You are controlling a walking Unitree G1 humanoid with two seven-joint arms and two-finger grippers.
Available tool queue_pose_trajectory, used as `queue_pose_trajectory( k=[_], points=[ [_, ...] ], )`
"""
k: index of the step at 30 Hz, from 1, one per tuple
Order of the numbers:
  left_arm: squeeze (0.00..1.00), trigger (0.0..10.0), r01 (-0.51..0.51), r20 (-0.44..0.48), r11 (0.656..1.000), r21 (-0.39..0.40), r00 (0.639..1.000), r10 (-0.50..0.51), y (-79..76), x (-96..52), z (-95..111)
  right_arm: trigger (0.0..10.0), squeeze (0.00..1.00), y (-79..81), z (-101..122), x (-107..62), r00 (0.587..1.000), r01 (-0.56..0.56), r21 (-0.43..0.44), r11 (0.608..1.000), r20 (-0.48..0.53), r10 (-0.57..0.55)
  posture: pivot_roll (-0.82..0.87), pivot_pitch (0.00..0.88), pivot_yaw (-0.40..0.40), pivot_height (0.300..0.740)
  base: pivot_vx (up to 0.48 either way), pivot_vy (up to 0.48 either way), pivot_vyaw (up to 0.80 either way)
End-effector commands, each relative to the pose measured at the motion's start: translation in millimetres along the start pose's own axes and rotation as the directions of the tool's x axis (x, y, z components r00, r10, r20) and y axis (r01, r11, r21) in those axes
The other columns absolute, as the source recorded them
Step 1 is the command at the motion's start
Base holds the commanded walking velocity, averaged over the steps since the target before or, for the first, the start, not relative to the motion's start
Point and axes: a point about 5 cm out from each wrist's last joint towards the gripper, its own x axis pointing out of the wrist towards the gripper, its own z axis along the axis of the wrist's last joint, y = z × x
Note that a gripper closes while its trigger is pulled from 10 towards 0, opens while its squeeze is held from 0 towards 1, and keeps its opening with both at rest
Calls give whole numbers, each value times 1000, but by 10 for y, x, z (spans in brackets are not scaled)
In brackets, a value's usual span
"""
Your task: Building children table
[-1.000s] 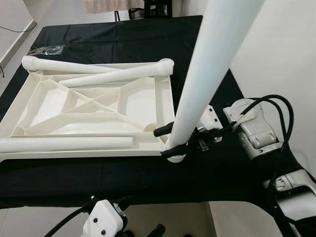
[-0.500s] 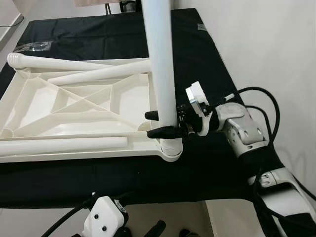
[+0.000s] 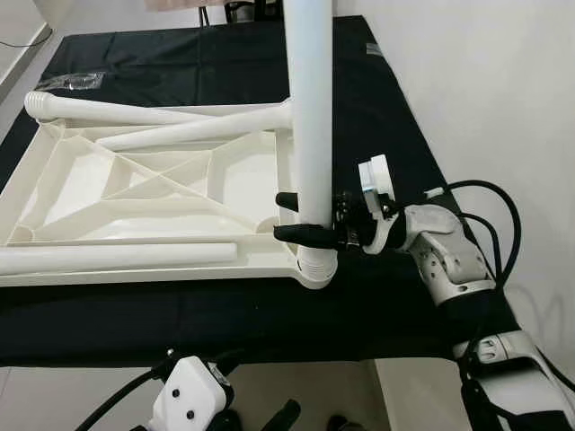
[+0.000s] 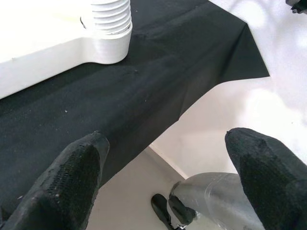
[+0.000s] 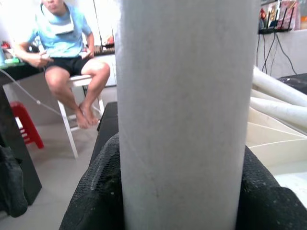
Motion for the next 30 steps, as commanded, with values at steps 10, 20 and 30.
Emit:
queue_pose_trajectory(
  k=[10, 20, 30],
  points=[
    [0, 10000, 25, -46, 1000, -14, 999, -25, -52, -77, -32, 10000, 0, 106, -362, -199, 995, -74, 206, 976, -57, 87, 131, 340, 18, 740, 0, 0, 0],
    [0, 10000, 33, -62, 999, -16, 997, -34, -60, -120, -39, 10000, 0, 213, -487, -169, 991, -10, 65, 998, -129, 19, 142, 335, 35, 740, 0, 0, 0],
    [0, 10000, 38, -71, 999, -9, 997, -38, -31, -123, -48, 10000, 0, 193, -439, -240, 988, 17, -11, 1000, -151, -18, 141, 323, 42, 740, 0, 0, 0]
  ],
)
